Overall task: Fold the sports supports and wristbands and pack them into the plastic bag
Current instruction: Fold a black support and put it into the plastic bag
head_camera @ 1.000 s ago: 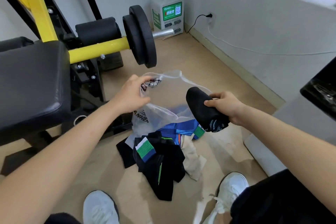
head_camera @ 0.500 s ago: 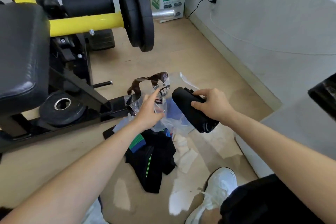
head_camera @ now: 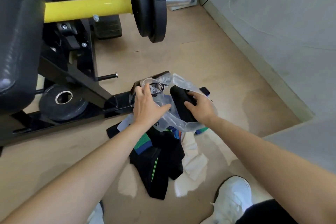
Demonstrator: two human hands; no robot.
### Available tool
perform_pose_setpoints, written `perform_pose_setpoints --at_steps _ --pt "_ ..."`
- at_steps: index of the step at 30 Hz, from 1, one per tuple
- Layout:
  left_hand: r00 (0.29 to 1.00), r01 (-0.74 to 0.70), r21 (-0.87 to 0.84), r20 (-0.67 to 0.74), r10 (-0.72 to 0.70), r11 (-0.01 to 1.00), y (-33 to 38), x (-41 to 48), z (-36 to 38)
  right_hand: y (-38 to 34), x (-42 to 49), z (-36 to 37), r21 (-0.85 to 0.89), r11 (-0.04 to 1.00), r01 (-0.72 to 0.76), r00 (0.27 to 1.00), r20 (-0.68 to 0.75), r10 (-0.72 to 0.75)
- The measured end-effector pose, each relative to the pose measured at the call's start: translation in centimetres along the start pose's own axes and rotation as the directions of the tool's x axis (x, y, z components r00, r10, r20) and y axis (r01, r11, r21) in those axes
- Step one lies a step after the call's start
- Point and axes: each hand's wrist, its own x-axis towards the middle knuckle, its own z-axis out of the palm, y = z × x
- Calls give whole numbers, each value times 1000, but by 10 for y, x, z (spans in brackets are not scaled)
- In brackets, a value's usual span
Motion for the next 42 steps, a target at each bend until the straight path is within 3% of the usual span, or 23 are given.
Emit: perform_pose_setpoints --at_steps 4,10,14,17,23,33,36,39,42 --pt "988 -128 125 104 115 984 0 13 15 10 9 21 11 996 90 970 228 -90" --pt "977 -134 58 172 123 989 -13 28 24 5 39 57 326 922 -209 974 -11 225" --pt "975 -92 -45 199 99 995 -20 37 21 -8 59 90 474 842 -258 959 23 281" --pt "972 -94 -59 209 104 994 -24 41 17 -3 62 104 404 865 -297 954 165 251" --pt "966 -102 -253 207 157 962 -16 43 14 12 66 98 378 890 -254 965 159 208" --pt "878 -369 -409 141 457 834 76 64 14 39 70 10 309 925 -222 949 -149 278" --pt "914 -246 -493 168 368 834 85 57 25 38 77 -1 395 892 -222 935 -172 309" --pt "935 -157 -536 191 300 830 67 47 33 30 86 10 543 805 -238 942 -74 328" --pt "952 -141 -501 168 256 854 44 45 27 22 90 32 465 848 -254 963 41 266"
